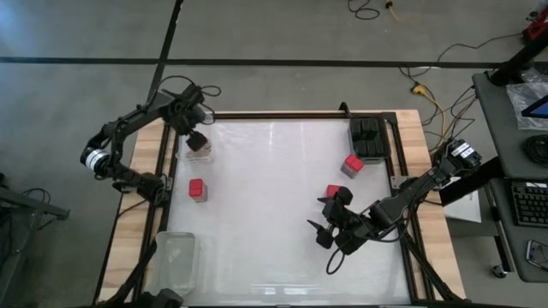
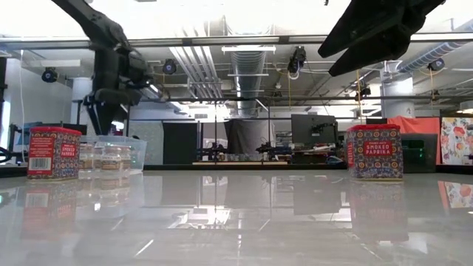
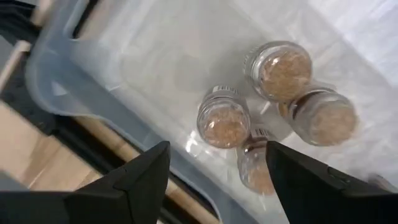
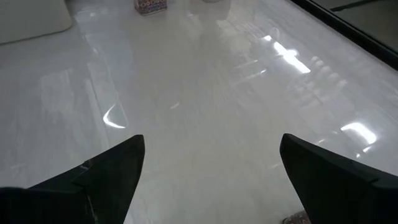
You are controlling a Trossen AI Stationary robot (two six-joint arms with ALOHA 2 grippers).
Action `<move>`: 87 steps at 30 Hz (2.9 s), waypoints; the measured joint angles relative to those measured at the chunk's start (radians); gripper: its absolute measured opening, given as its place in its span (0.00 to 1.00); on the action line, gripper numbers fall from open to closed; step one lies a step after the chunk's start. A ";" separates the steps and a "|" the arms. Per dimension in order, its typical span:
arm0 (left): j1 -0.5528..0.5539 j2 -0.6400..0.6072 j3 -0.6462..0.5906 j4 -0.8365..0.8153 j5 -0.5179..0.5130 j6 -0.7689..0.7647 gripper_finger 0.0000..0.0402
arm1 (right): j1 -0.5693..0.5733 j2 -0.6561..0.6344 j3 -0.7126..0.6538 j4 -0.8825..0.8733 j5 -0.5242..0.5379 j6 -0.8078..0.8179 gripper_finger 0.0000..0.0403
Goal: Sort spices by type
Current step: Put the red seasoning can into the white bin
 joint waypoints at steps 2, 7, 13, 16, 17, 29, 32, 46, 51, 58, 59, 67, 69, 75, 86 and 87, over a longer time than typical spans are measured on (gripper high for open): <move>-0.003 -0.011 0.044 -0.038 0.009 -0.010 0.62 | 0.000 0.000 0.000 0.000 0.000 -0.002 0.90; -0.046 -0.097 0.117 -0.054 0.143 -0.086 0.63 | 0.010 0.001 -0.002 0.016 0.014 -0.058 0.90; -0.238 -0.272 0.080 -0.026 0.212 -0.203 0.63 | 0.024 0.001 -0.016 0.178 0.012 -0.219 0.90; -0.359 -0.352 0.038 -0.030 0.211 -0.290 0.63 | 0.024 0.001 -0.020 0.188 0.012 -0.239 0.90; -0.397 -0.373 0.027 -0.039 0.210 -0.335 0.63 | 0.024 0.002 -0.021 0.188 0.012 -0.240 0.90; -0.743 -0.416 0.003 -0.321 0.239 -0.785 0.63 | 0.028 0.002 -0.021 0.204 0.010 -0.201 0.90; -0.763 -0.402 -0.009 -0.346 0.240 -0.782 0.64 | 0.037 0.002 -0.021 0.204 0.005 -0.174 0.90; -0.761 -0.367 -0.174 -0.259 0.225 -1.028 0.81 | 0.083 0.002 -0.020 0.204 -0.096 -0.153 0.90; -0.761 -0.356 -0.230 -0.160 0.235 -1.130 0.82 | 0.088 0.002 -0.020 0.203 -0.168 -0.155 0.90; -0.744 -0.347 -0.259 -0.156 0.182 -1.247 0.82 | 0.113 0.002 -0.020 0.202 -0.238 -0.183 0.90; -0.741 -0.347 -0.265 -0.145 0.175 -1.269 0.82 | 0.117 0.002 -0.020 0.202 -0.249 -0.191 0.90; -0.736 -0.343 -0.302 -0.064 0.156 -1.394 0.82 | 0.144 0.002 -0.019 0.195 -0.314 -0.232 0.90; -0.736 -0.338 -0.306 -0.063 0.153 -1.418 0.82 | 0.146 0.002 -0.019 0.194 -0.327 -0.238 0.90; -0.736 -0.310 -0.306 -0.044 0.153 -1.462 0.82 | 0.155 0.002 -0.019 0.192 -0.338 -0.271 0.90; -0.744 -0.224 -0.304 -0.029 0.187 -1.493 0.79 | 0.157 0.002 -0.019 0.169 -0.337 -0.332 0.90; -0.749 -0.219 -0.304 -0.029 0.190 -1.497 0.78 | 0.157 0.002 -0.019 0.169 -0.337 -0.333 0.90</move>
